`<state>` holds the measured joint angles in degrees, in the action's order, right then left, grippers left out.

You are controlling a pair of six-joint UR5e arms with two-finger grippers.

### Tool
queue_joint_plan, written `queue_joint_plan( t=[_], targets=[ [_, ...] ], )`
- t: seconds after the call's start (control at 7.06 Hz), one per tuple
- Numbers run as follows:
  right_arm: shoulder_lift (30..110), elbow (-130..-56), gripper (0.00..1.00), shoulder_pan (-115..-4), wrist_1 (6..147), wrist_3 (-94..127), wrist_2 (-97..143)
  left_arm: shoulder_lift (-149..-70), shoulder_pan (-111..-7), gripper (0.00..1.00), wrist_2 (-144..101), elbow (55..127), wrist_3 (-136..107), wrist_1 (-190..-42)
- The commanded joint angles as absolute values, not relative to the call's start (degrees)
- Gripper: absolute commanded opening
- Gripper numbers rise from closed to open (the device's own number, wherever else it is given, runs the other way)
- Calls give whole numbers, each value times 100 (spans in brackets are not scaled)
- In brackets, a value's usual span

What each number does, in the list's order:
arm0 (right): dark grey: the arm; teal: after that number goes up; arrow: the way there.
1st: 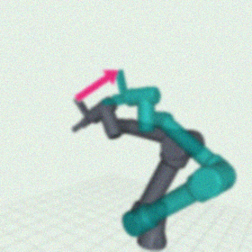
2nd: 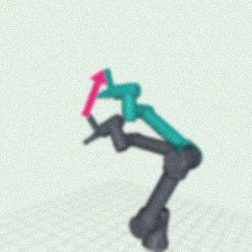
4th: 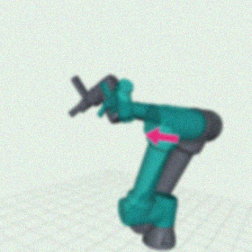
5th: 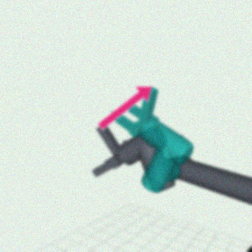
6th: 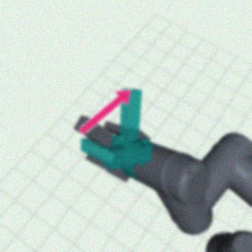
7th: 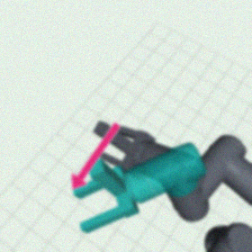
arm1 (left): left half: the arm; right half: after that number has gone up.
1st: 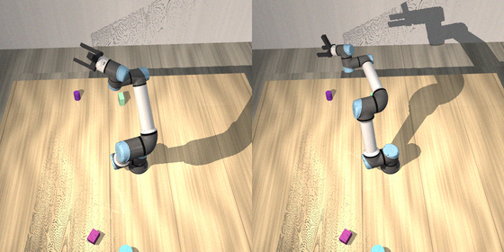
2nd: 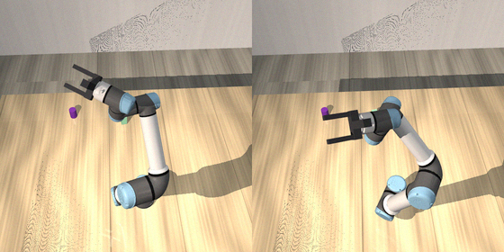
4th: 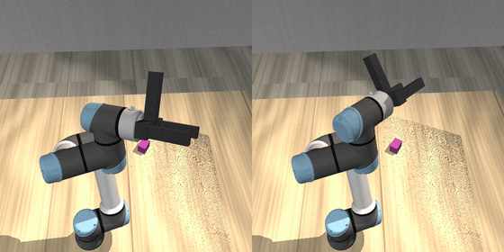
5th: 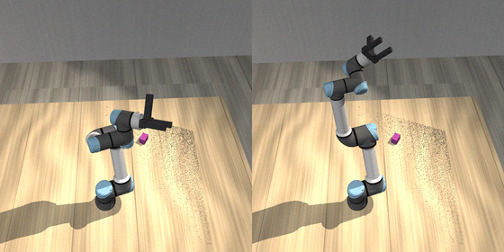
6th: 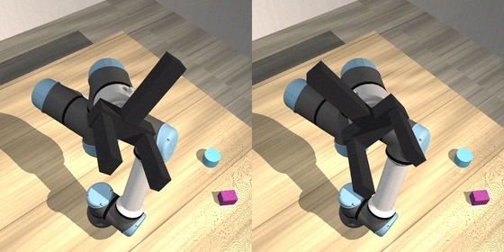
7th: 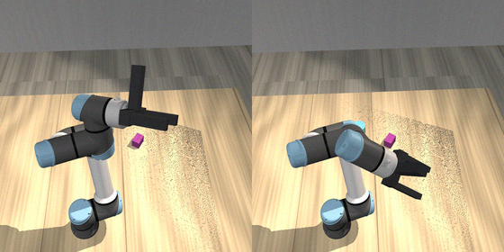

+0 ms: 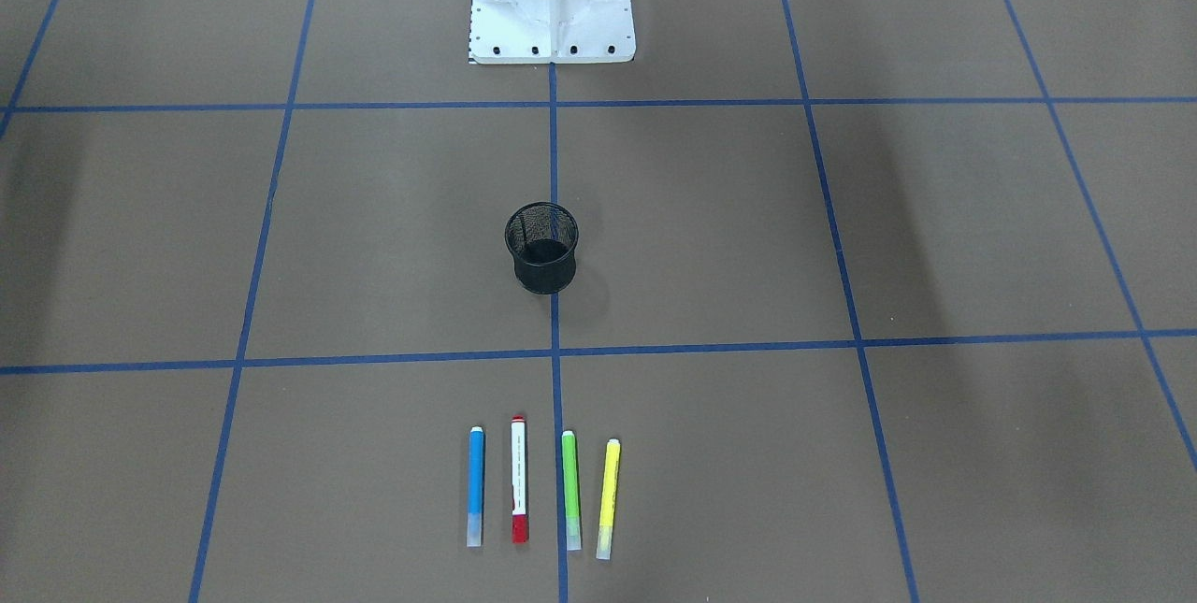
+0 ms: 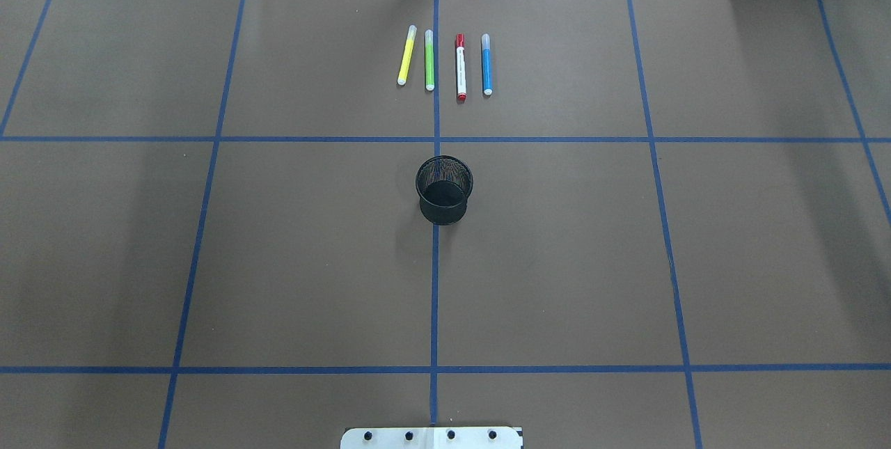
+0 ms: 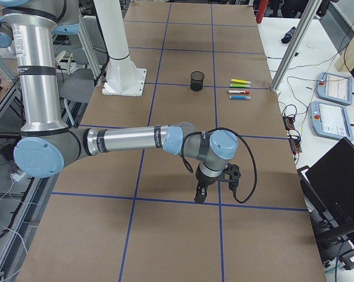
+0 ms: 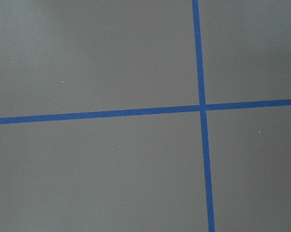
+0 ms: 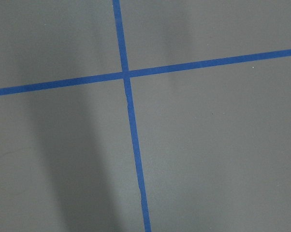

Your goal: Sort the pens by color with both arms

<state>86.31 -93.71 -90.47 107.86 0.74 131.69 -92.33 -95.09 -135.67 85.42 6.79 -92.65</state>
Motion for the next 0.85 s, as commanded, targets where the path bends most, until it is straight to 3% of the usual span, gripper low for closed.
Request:
queue_joint_plan(
  t=[0.0,0.71],
  targets=[
    [8640,-9369,100,-9053,10784,70,13166,-9255,-9484,100,-13562,8674,440,-9273],
    [8701,-9369,100,-9053,10652,53,13122,-9237,-9448,100,-13562,8684,360,-9281]
  ],
)
